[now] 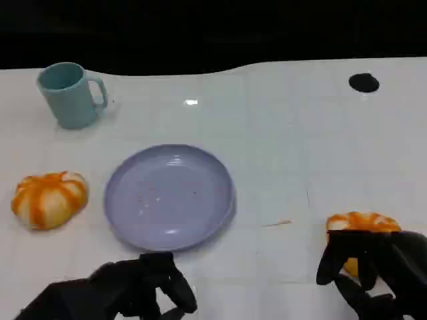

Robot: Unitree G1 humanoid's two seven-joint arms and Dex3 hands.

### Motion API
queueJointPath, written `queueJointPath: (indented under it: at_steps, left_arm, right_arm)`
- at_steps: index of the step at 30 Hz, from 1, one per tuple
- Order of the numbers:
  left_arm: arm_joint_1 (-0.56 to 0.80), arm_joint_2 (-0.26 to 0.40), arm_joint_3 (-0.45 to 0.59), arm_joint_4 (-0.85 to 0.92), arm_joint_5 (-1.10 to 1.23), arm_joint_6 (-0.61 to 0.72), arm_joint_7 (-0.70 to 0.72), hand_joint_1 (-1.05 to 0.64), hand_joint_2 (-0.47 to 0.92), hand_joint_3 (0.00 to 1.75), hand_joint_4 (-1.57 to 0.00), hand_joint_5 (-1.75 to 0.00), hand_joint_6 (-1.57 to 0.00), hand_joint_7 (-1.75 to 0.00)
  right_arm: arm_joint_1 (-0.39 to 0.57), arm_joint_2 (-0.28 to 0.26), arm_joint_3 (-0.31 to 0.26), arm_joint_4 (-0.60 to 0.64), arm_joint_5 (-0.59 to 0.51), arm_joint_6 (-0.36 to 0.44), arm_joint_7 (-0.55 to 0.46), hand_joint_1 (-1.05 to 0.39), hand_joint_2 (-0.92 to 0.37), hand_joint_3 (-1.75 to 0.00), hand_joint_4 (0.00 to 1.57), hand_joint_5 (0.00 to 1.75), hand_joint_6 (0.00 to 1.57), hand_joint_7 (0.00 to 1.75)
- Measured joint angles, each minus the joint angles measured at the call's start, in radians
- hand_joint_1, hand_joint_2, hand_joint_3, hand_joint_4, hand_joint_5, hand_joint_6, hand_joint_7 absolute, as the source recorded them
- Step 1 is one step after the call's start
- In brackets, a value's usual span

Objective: Grasp the bread from the table and place it into the plate.

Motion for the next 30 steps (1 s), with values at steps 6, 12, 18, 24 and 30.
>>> queueJointPath:
  at_steps: [6, 12, 18, 24, 30]
  left_arm:
    - [0.000, 0.000, 0.000, 0.000, 0.000, 0.000, 0.000, -0.32, 0.80, 0.74, -0.62, -1.75, -0.60, -1.44]
    - [0.000, 0.000, 0.000, 0.000, 0.000, 0.000, 0.000, -0.32, 0.80, 0.74, -0.61, -1.75, -0.59, -1.43]
    - [0.000, 0.000, 0.000, 0.000, -0.001, 0.001, 0.000, -0.33, 0.80, 0.73, -0.62, -1.75, -0.59, -1.43]
    - [0.000, 0.000, 0.001, 0.001, -0.001, 0.001, 0.000, -0.34, 0.80, 0.72, -0.62, -1.75, -0.60, -1.43]
    - [0.000, 0.000, 0.001, 0.002, -0.001, 0.001, 0.000, -0.32, 0.80, 0.72, -0.62, -1.75, -0.60, -1.43]
  right_arm:
    - [0.000, 0.000, 0.000, 0.000, 0.000, 0.000, 0.000, -0.07, -0.22, -1.30, 0.95, 1.62, 0.97, 1.10]
    - [0.000, 0.000, 0.000, -0.002, 0.000, 0.003, 0.002, -0.07, -0.23, -1.30, 0.95, 1.61, 0.98, 1.09]
    - [0.000, 0.000, 0.000, -0.002, -0.001, 0.002, 0.002, -0.06, -0.22, -1.29, 0.96, 1.60, 0.98, 1.07]
    - [0.000, 0.000, 0.000, -0.002, -0.005, 0.002, 0.002, -0.06, -0.23, -1.28, 0.96, 1.60, 0.98, 1.07]
    - [0.000, 0.000, 0.000, -0.002, -0.005, 0.002, 0.001, -0.04, -0.24, -1.24, 0.92, 1.63, 0.96, 1.01]
